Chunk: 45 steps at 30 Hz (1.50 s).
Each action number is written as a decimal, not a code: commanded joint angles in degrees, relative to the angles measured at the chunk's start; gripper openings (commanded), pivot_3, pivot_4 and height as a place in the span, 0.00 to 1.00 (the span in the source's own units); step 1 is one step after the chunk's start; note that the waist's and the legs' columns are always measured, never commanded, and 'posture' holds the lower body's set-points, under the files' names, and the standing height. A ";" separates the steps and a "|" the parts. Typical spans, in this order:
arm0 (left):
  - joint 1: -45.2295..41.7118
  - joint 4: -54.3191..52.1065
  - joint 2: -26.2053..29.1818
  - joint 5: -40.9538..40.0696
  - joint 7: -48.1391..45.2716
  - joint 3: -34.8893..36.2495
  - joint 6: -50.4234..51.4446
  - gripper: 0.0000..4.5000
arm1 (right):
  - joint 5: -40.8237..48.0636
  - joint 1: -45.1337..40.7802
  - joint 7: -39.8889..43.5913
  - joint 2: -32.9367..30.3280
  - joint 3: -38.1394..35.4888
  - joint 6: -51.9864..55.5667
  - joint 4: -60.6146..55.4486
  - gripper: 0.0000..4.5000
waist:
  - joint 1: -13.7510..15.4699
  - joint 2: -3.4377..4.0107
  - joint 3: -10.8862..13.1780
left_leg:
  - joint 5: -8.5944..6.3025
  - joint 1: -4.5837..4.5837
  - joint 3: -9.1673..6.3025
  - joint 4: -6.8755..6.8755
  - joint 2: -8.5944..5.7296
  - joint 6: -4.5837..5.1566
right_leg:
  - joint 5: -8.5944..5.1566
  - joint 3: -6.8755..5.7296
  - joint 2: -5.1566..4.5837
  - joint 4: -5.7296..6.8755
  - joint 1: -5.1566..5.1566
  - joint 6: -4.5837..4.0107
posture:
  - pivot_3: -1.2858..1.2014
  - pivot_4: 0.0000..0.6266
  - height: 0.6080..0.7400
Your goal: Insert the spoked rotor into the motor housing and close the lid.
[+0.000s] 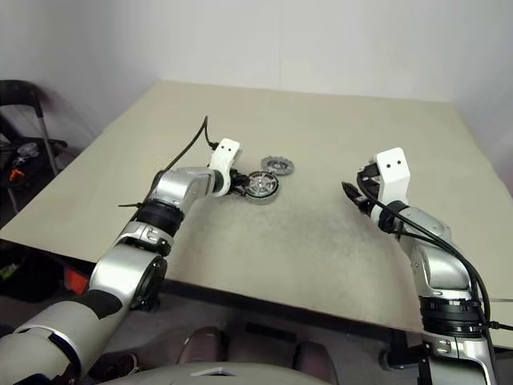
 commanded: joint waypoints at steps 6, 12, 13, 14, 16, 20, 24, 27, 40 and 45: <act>0.54 -5.72 -3.98 -3.02 -7.21 -0.46 -4.50 0.06 | -0.09 0.46 -0.98 0.21 -1.37 -0.80 -3.77 0.47 | 0.85 0.00 0.00 | -0.02 -0.67 0.00 0.08 -0.08 0.50 | 0.08 -0.09 0.00 -0.24 -0.39 0.10 | 0.52 0.00 1.00; 0.98 -6.09 -5.12 -2.80 -9.40 -1.09 -5.82 0.06 | -0.01 0.71 -1.67 0.21 -1.58 -0.45 -4.27 0.47 | 0.45 0.05 0.04 | -0.03 -0.70 0.04 0.06 0.11 0.51 | 0.11 -0.12 0.04 -0.20 -0.53 0.16 | 0.52 0.00 1.00; 0.88 -6.05 -5.32 -2.71 -9.75 -1.39 -6.19 0.06 | -0.01 0.64 -1.81 0.17 -1.71 -0.42 -4.19 0.47 | 0.37 0.06 0.04 | -0.03 -0.67 0.05 0.05 0.12 0.51 | 0.09 -0.11 0.05 -0.20 -0.54 0.13 | 0.52 0.00 1.00; 0.72 -6.06 -5.49 -2.56 -10.31 -1.93 -6.59 0.06 | -0.01 0.55 -2.01 0.15 -1.87 -0.40 -4.09 0.47 | 0.32 0.07 0.05 | -0.02 -0.65 0.07 0.05 0.14 0.49 | 0.09 -0.11 0.06 -0.19 -0.54 0.12 | 0.52 0.00 1.00; 0.52 -6.27 -5.72 -2.35 -11.33 -3.00 -7.20 0.06 | -0.03 0.45 -2.41 0.14 -2.13 -0.29 -4.01 0.47 | 0.38 0.07 0.05 | 0.01 -0.63 0.08 0.06 0.13 0.45 | 0.06 -0.10 0.05 -0.19 -0.54 0.06 | 0.52 0.00 1.00; 0.78 -7.29 -5.49 -0.89 -13.84 -6.69 -8.46 0.06 | 0.09 0.51 -3.11 0.16 -2.71 -0.25 -4.04 0.47 | 0.45 0.07 0.05 | 0.04 -0.63 0.08 0.11 0.10 0.41 | 0.06 -0.07 0.04 -0.16 -0.53 0.04 | 0.52 0.00 1.00; 2.03 -8.08 -5.39 0.34 -15.26 -9.53 -9.29 0.06 | 0.22 1.08 -3.46 0.50 -2.85 -0.21 -4.76 0.47 | 0.46 0.08 0.04 | 0.06 -0.60 0.08 0.13 0.11 0.39 | 0.06 -0.07 0.04 -0.09 -0.53 0.03 | 0.52 0.00 1.00; 2.72 -8.04 -5.74 1.12 -15.38 -10.74 -10.17 0.06 | 0.30 1.51 -3.75 0.77 -2.91 -0.17 -5.25 0.47 | 0.46 0.08 0.04 | 0.06 -0.59 0.08 0.13 0.12 0.40 | 0.06 -0.07 0.04 -0.06 -0.54 0.03 | 0.52 0.00 1.00; 4.04 -6.97 -6.40 2.99 -13.15 -10.33 -15.22 0.37 | 0.69 1.87 -3.59 0.83 -2.93 -0.29 -5.66 0.47 | 0.51 0.09 0.04 | 0.20 -0.33 0.07 0.21 0.10 0.15 | 0.02 0.02 0.02 0.51 -0.53 -0.02 | 0.52 0.00 1.00; 3.53 -6.07 -5.85 2.63 -10.96 -8.22 -17.24 0.44 | 0.60 1.44 -3.16 0.72 -2.68 -0.81 -5.37 0.47 | 0.39 0.09 0.04 | 0.34 -0.22 0.07 0.20 0.11 0.07 | 0.08 0.05 0.04 0.64 -0.53 -0.12 | 0.52 0.00 1.00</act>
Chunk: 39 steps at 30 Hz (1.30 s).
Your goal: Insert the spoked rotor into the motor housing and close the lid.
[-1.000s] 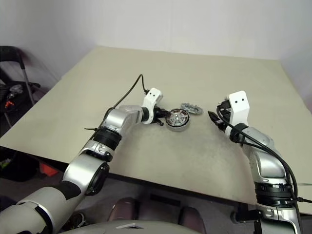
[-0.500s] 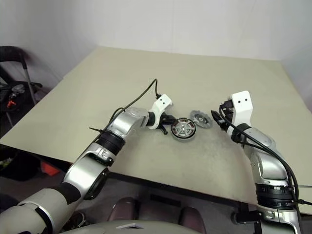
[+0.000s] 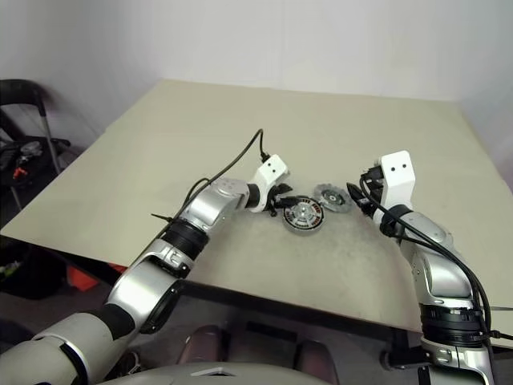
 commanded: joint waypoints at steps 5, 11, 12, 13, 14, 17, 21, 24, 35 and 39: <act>-0.17 -3.28 3.07 -1.12 0.92 3.98 -2.94 0.44 | 0.69 -0.60 4.88 -3.13 -1.24 -3.37 -4.29 0.47 | -0.12 0.00 0.00 | 0.03 0.04 0.00 -0.01 0.00 -0.01 | 0.03 0.00 0.01 0.02 0.00 -0.04 | 0.52 0.00 1.00; 3.96 -11.06 8.12 -3.38 -1.58 6.36 -2.76 0.44 | -5.82 3.89 26.40 -22.29 6.13 -15.37 -6.78 0.47 | 0.11 -0.02 0.02 | -0.02 -0.01 0.00 -0.07 0.04 0.08 | 0.01 -0.02 0.01 -0.08 0.01 -0.02 | 0.52 0.00 1.00; 4.70 -12.20 8.59 -3.56 -1.79 6.35 -2.96 0.44 | -6.90 3.91 28.51 -24.55 7.05 -17.46 -5.86 0.47 | 0.07 -0.03 0.02 | -0.03 0.00 -0.01 -0.08 0.08 0.08 | 0.01 -0.05 0.04 -0.09 0.03 -0.02 | 0.52 0.00 1.00; 5.65 -13.59 9.11 -3.92 -2.06 6.58 -3.57 0.44 | -8.01 3.05 30.65 -26.61 8.01 -19.74 -4.49 0.47 | 0.05 -0.03 0.02 | -0.03 0.00 -0.01 -0.08 0.09 0.09 | 0.01 -0.05 0.05 -0.09 0.03 -0.02 | 0.52 0.00 1.00; 6.45 -14.70 9.37 -4.44 -2.26 6.93 -4.08 0.44 | -8.85 2.03 32.52 -28.14 8.81 -21.72 -3.11 0.47 | 0.04 -0.03 0.03 | -0.04 0.00 -0.01 -0.07 0.08 0.11 | 0.01 -0.05 0.05 -0.09 0.03 -0.02 | 0.52 0.00 1.00; 8.57 -18.12 10.56 -6.12 -3.50 7.66 -3.75 0.44 | -10.45 -2.23 38.65 -31.02 11.79 -26.74 0.57 0.47 | -0.08 -0.04 0.03 | -0.16 -0.01 0.01 0.08 0.06 0.33 | 0.02 -0.02 0.00 -0.02 0.02 -0.04 | 0.52 0.00 1.00; 12.39 -25.99 11.75 -11.79 -5.76 9.63 2.43 0.44 | -17.52 -14.31 47.50 -29.44 22.33 -36.54 10.14 0.47 | -1.35 -0.05 0.03 | -0.10 0.07 0.03 0.11 0.10 0.39 | 0.07 -0.04 0.03 0.12 0.02 -0.14 | 0.52 0.00 1.00; 13.20 -27.71 11.64 -12.12 -3.85 9.83 3.77 0.44 | -19.54 -17.40 49.44 -27.16 25.45 -40.24 14.36 0.47 | -1.45 -0.06 0.04 | -0.04 0.01 0.03 0.13 0.15 0.47 | 0.10 -0.10 0.04 0.14 0.01 -0.19 | 0.52 0.00 1.00; 14.31 -29.15 12.57 -12.21 -0.63 10.59 4.88 0.44 | -25.66 -21.58 49.57 -20.48 30.30 -47.45 22.20 0.47 | -1.73 -0.06 0.04 | -0.20 -0.42 0.03 0.83 0.18 1.02 | 0.10 -0.12 0.03 0.24 -0.15 -0.20 | 0.52 0.00 1.00; 14.70 -29.39 12.73 -12.36 -0.46 10.26 4.88 0.44 | -26.16 -22.28 49.54 -19.77 30.06 -48.11 22.91 0.47 | -1.69 -0.06 0.04 | -0.26 -0.40 0.03 0.91 0.15 0.91 | 0.12 -0.11 0.01 0.30 -0.10 -0.23 | 0.52 0.00 1.00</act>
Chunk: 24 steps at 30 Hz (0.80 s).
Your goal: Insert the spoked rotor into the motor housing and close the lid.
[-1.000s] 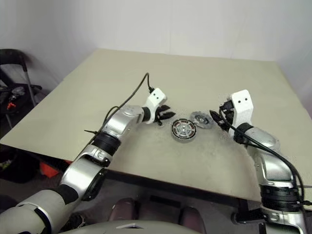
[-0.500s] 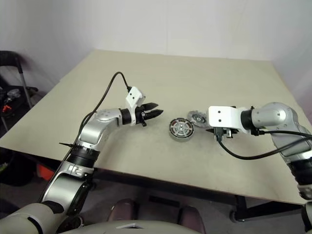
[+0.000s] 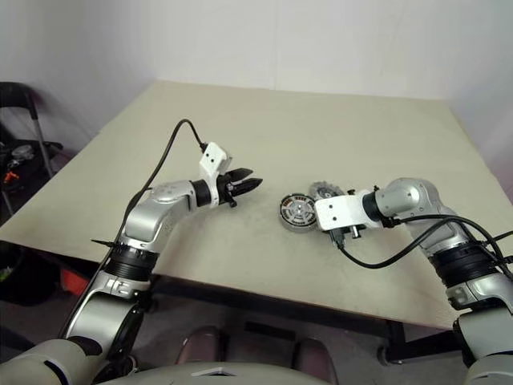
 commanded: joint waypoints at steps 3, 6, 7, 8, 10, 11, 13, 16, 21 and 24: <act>-0.16 -2.77 0.16 -0.68 0.73 0.24 -0.29 0.44 | -1.01 -2.57 -0.49 1.37 -0.24 -1.86 1.43 0.47 | -0.12 0.00 0.00 | 0.00 0.03 0.00 0.01 0.02 -0.01 | 0.01 0.01 0.01 0.05 0.00 -0.02 | 0.52 0.00 1.00; -0.43 -2.52 0.18 -0.66 1.17 0.39 -0.43 0.44 | -2.27 -2.82 -0.80 2.77 0.56 -2.87 2.73 0.47 | -0.24 0.00 0.00 | 0.00 0.04 0.00 0.02 0.05 -0.01 | 0.01 0.00 0.02 0.11 -0.02 -0.02 | 0.52 0.00 1.00; -0.46 -2.50 0.25 -0.68 1.23 0.44 -0.43 0.44 | -2.58 -2.96 -0.89 3.14 0.75 -3.14 3.06 0.47 | -0.30 0.00 0.00 | 0.00 0.05 0.00 0.02 0.05 -0.01 | 0.01 0.00 0.02 0.12 -0.02 -0.02 | 0.52 0.00 1.00; -0.44 -2.49 0.34 -0.66 1.37 0.53 -0.44 0.44 | -2.90 -3.14 -1.01 3.54 0.96 -3.35 3.51 0.47 | -0.41 0.00 0.00 | 0.00 0.04 0.00 0.02 0.04 -0.01 | 0.01 0.00 0.02 0.13 -0.02 -0.02 | 0.52 0.00 1.00; -0.24 -2.65 0.55 -0.68 1.53 0.63 -0.39 0.44 | -3.55 -3.56 -1.27 4.10 1.30 -3.95 4.35 0.47 | -0.69 0.00 0.00 | 0.00 0.03 0.00 0.03 0.02 -0.01 | 0.01 0.00 0.02 0.12 -0.02 -0.02 | 0.52 0.00 1.00; -0.14 -2.69 0.66 -0.67 1.65 0.69 -0.36 0.44 | -3.77 -3.77 -1.33 4.33 1.44 -4.18 4.67 0.47 | -0.80 0.00 0.00 | 0.00 0.02 0.00 0.04 0.01 -0.01 | 0.01 0.00 0.01 0.12 -0.02 -0.02 | 0.52 0.00 1.00; -0.02 -2.62 0.82 -0.54 2.02 0.81 -0.45 0.44 | -4.11 -4.14 -1.37 4.82 1.66 -4.40 5.30 0.47 | -1.05 -0.01 0.00 | 0.00 0.02 0.00 0.05 0.00 -0.01 | 0.01 0.00 0.01 0.12 -0.02 -0.02 | 0.52 0.00 1.00; -0.09 -2.47 0.92 -0.54 2.44 0.89 -0.59 0.45 | -4.55 -5.22 -0.93 5.49 1.93 -4.45 6.47 0.43 | -1.36 -0.01 0.00 | 0.00 0.03 0.00 0.05 0.02 -0.01 | 0.01 -0.01 0.02 0.13 -0.02 -0.02 | 0.52 0.00 1.00; -0.32 -1.89 0.95 -0.29 2.97 0.91 -1.10 0.45 | -4.64 -6.80 -0.62 6.08 1.55 -4.04 6.40 0.10 | -1.39 -0.03 0.00 | 0.00 0.04 0.00 0.06 0.03 -0.01 | 0.01 -0.01 0.02 0.16 -0.03 -0.02 | 0.52 0.00 1.00; -0.42 -1.58 1.00 -0.32 3.10 0.91 -1.29 0.45 | -4.95 -7.18 -0.85 6.22 1.30 -4.09 6.17 0.00 | -1.37 -0.04 0.01 | 0.00 0.03 0.00 0.08 0.00 0.00 | 0.01 -0.01 0.02 0.22 -0.04 -0.02 | 0.52 0.00 1.00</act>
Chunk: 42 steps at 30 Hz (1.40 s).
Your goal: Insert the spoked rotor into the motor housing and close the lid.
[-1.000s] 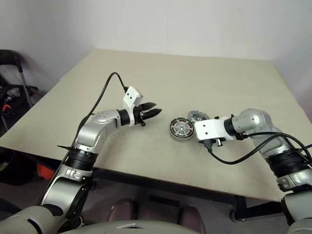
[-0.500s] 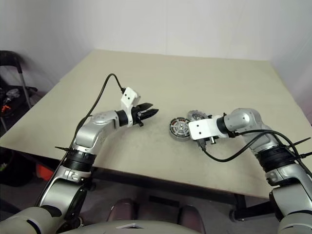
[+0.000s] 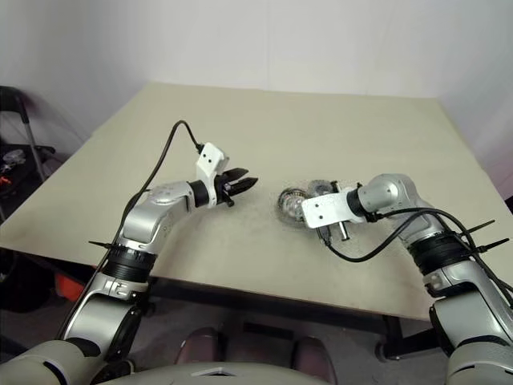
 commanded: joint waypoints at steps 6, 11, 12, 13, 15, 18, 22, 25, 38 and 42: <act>-0.83 -1.25 0.46 -0.25 0.68 0.86 -1.43 0.45 | -0.54 -2.27 -2.59 -0.36 -1.86 0.25 -0.95 0.00 | -0.01 -0.04 0.02 | 0.00 0.00 0.00 0.01 0.03 0.00 | 0.00 0.00 0.00 0.00 -0.02 0.00 | 0.52 0.00 1.00; -0.33 -1.12 0.35 0.15 1.11 0.57 -2.01 0.45 | 1.46 -1.43 -2.99 -1.00 -3.78 3.21 -3.12 0.00 | -0.01 -0.04 0.03 | 0.00 -0.01 0.00 0.01 0.02 -0.01 | 0.00 0.01 0.00 0.05 -0.03 0.00 | 0.52 0.00 1.00; -0.28 -1.10 0.33 0.15 1.20 0.60 -2.04 0.45 | 2.40 -1.23 -2.42 -1.23 -4.29 4.51 -4.18 0.00 | -0.01 -0.04 0.03 | 0.00 -0.01 0.00 0.01 0.02 -0.01 | 0.00 0.01 0.00 0.05 -0.03 0.00 | 0.52 0.00 1.00; -0.25 -1.07 0.33 0.15 1.24 0.60 -2.08 0.45 | 3.15 -1.10 -1.87 -1.53 -4.61 5.43 -5.08 0.00 | 0.01 -0.04 0.03 | 0.00 -0.01 0.00 0.01 0.02 -0.01 | 0.00 0.01 0.00 0.05 -0.04 0.00 | 0.52 0.00 1.00; -0.23 -0.97 0.35 0.14 1.22 0.59 -2.12 0.45 | 4.23 -0.96 -1.30 -1.90 -5.11 6.75 -6.70 0.00 | 0.04 -0.04 0.03 | 0.00 -0.04 0.00 0.01 0.02 -0.01 | 0.00 0.02 0.00 0.05 -0.07 0.00 | 0.52 0.00 1.00; -0.42 -0.48 0.40 0.16 1.18 0.68 -2.26 0.45 | 5.39 -0.52 -1.35 -1.90 -5.56 8.13 -8.85 0.00 | 0.03 -0.04 0.03 | 0.00 -0.05 0.00 0.01 0.02 0.00 | 0.00 0.02 0.00 0.04 -0.08 0.00 | 0.52 0.00 1.00; -0.67 -0.01 0.79 0.22 1.13 0.96 -2.42 0.45 | 8.24 1.61 -0.38 -2.12 -6.72 11.08 -13.71 0.00 | 0.04 -0.04 0.03 | -0.01 -0.04 0.00 -0.01 0.05 -0.01 | 0.00 0.03 0.01 0.04 -0.09 0.00 | 0.52 0.00 1.00; -0.98 0.54 1.09 0.25 1.15 1.24 -2.64 0.45 | 8.61 3.27 -0.81 -2.53 -6.98 12.30 -16.52 0.00 | 0.05 -0.04 0.03 | -0.01 -0.05 0.00 -0.01 0.04 -0.01 | 0.00 0.03 0.01 0.04 -0.09 0.00 | 0.52 0.00 1.00; -2.32 2.09 1.55 0.29 0.96 1.25 -3.71 0.45 | 8.20 5.79 -7.07 -1.41 -7.44 14.85 -15.83 0.76 | 0.05 -0.04 0.03 | 0.01 -0.02 0.00 -0.01 0.03 -0.05 | 0.00 0.04 0.00 0.06 -0.08 0.00 | 0.52 0.00 1.00; -2.24 1.81 1.55 0.02 0.81 1.30 -3.44 0.45 | 11.10 6.00 -10.45 0.65 -10.75 20.64 -16.55 0.99 | 0.04 -0.04 0.03 | 0.01 -0.02 0.00 -0.01 0.02 -0.05 | 0.00 0.05 0.01 0.05 -0.08 0.00 | 0.52 0.00 1.00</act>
